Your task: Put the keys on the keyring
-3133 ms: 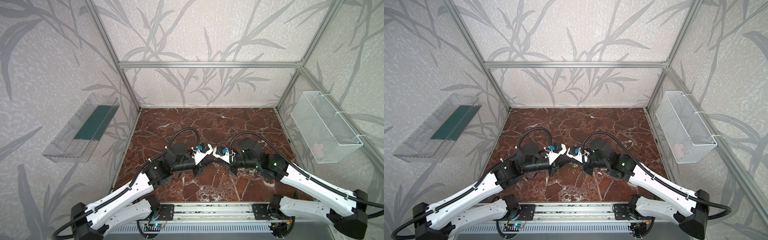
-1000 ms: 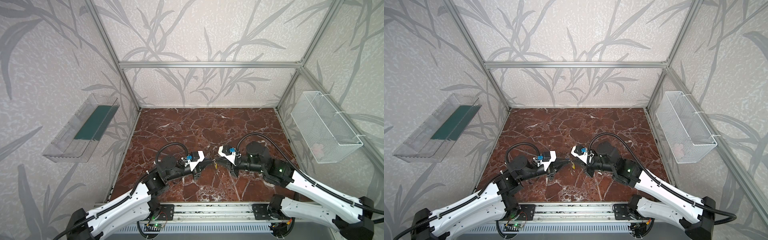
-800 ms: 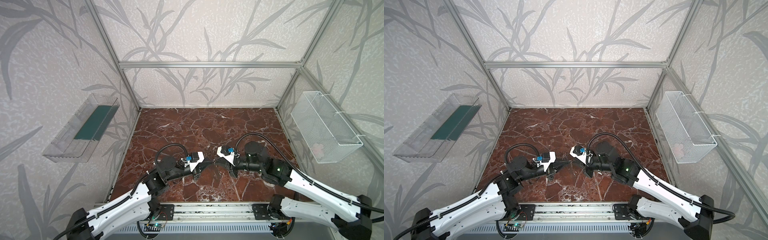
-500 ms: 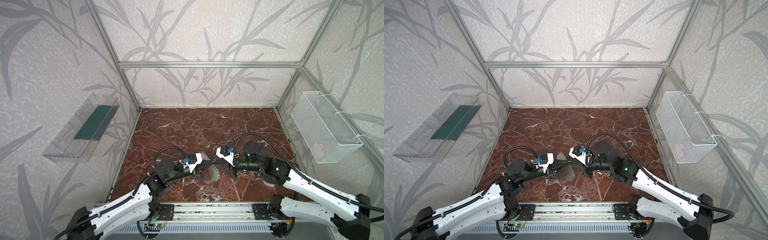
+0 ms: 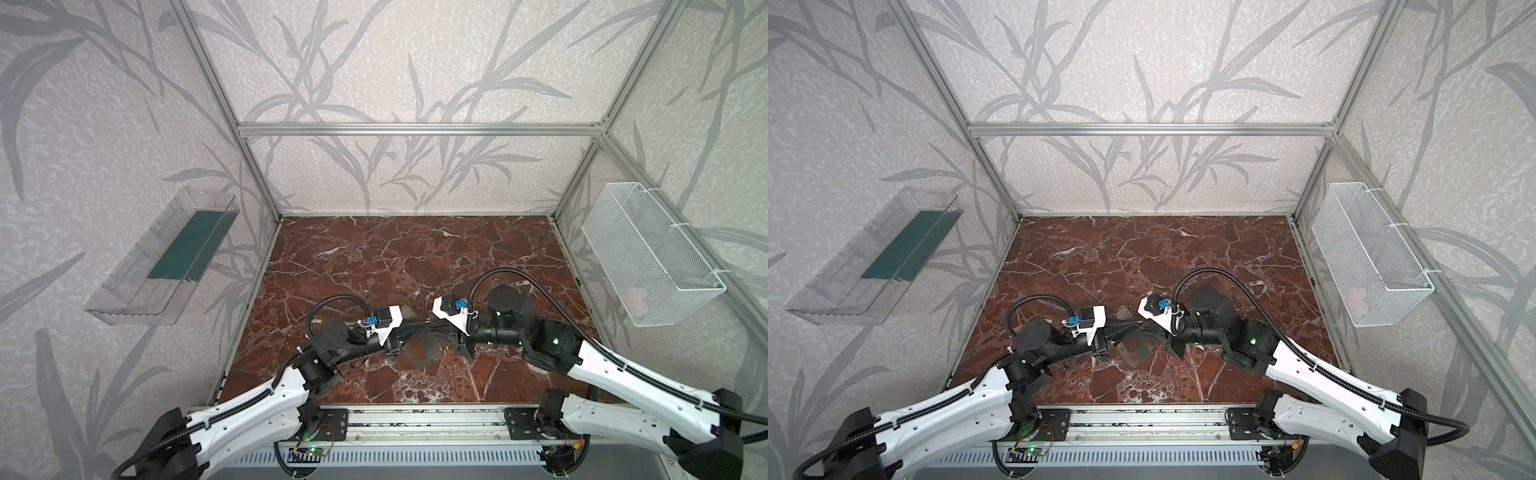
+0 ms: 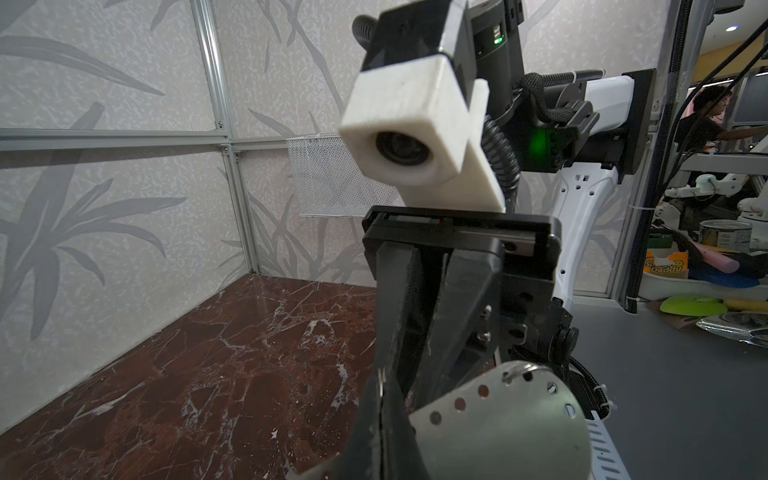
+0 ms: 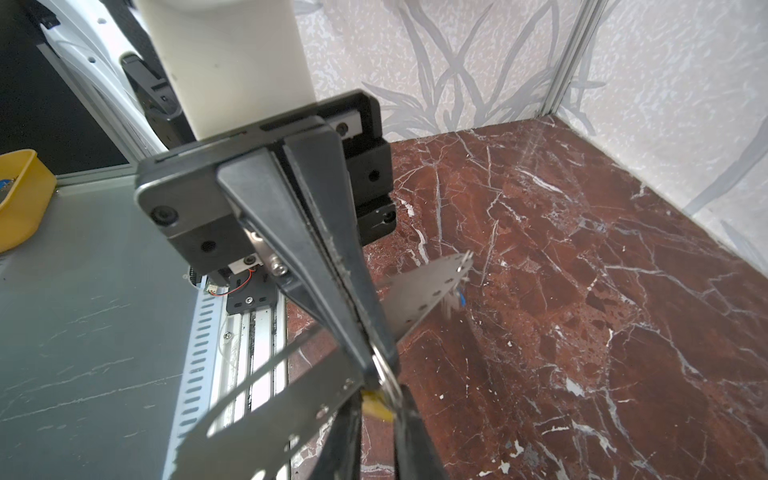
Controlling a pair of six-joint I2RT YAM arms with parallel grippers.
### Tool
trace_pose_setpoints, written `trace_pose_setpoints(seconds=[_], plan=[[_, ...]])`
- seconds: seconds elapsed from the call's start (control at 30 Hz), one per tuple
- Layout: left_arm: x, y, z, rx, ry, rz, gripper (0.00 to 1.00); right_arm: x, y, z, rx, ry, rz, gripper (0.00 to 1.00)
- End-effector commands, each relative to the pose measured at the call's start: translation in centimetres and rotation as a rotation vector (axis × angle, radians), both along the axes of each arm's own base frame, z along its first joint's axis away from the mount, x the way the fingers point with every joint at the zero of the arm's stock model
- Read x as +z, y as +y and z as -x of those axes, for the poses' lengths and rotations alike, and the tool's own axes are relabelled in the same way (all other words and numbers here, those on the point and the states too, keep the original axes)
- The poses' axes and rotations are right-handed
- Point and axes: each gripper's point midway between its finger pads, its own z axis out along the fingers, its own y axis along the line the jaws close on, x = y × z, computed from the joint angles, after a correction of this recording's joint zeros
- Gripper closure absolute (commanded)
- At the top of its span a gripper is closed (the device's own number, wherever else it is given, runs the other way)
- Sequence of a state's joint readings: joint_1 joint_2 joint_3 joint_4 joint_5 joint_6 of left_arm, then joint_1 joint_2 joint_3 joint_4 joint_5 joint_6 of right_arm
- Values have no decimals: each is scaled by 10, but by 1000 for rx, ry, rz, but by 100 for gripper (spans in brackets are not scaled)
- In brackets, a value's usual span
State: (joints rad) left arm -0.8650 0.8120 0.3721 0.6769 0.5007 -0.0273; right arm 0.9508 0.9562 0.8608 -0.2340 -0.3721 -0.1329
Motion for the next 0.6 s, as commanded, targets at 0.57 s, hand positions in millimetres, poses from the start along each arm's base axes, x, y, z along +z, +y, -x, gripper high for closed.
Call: trace_pose_setpoints(seconds=[0.57], plan=[[14,5,17,-73,-33,34,100,20,-9,7,50,-77,-62,79]])
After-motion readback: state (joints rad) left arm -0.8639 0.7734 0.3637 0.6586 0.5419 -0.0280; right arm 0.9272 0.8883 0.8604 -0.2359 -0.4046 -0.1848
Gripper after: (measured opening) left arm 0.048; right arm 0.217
